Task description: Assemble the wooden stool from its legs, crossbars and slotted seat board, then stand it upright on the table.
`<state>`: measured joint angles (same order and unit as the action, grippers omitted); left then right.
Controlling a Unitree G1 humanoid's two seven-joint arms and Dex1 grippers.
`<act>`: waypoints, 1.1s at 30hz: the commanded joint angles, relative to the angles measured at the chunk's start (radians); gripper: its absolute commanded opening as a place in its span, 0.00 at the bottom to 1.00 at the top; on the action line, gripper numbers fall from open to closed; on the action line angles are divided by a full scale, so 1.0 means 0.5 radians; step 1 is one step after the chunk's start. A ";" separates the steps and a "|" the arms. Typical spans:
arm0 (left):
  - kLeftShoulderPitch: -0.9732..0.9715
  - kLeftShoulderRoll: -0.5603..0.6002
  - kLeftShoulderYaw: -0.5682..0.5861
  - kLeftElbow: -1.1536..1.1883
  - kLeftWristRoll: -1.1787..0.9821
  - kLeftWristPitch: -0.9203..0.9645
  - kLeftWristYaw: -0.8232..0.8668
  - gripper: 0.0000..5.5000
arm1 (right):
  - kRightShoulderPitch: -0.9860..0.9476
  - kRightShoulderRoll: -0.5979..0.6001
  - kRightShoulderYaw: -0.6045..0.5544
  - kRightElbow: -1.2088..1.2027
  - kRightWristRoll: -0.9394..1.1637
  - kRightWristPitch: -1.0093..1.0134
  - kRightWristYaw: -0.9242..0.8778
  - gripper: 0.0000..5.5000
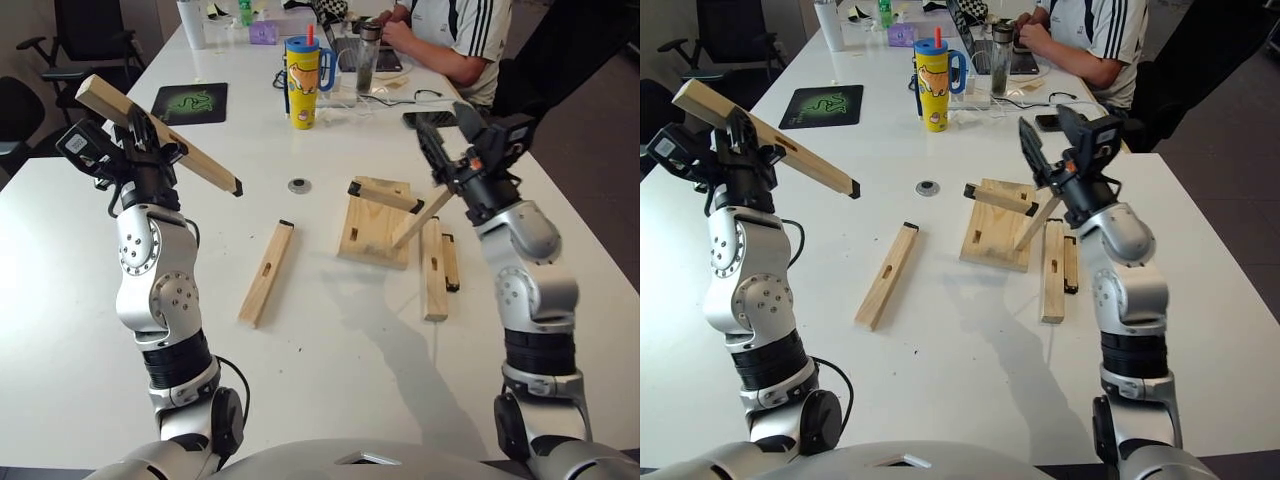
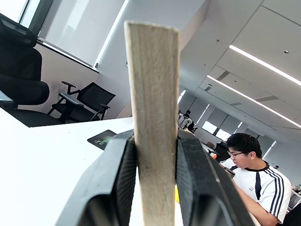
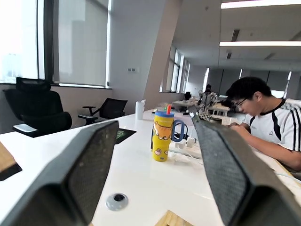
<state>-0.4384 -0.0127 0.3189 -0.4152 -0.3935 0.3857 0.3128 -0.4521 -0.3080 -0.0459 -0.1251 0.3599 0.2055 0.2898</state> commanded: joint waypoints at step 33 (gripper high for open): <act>-0.131 0.027 -0.057 0.105 0.002 0.026 -0.078 0.19 | -0.009 0.407 -0.192 -0.270 -0.087 0.837 -0.657 0.39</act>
<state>-0.4786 0.0031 0.3017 -0.3675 -0.3923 0.3945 0.2776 -0.4277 -0.1159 -0.1366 -0.2794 0.3230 0.5983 -0.0195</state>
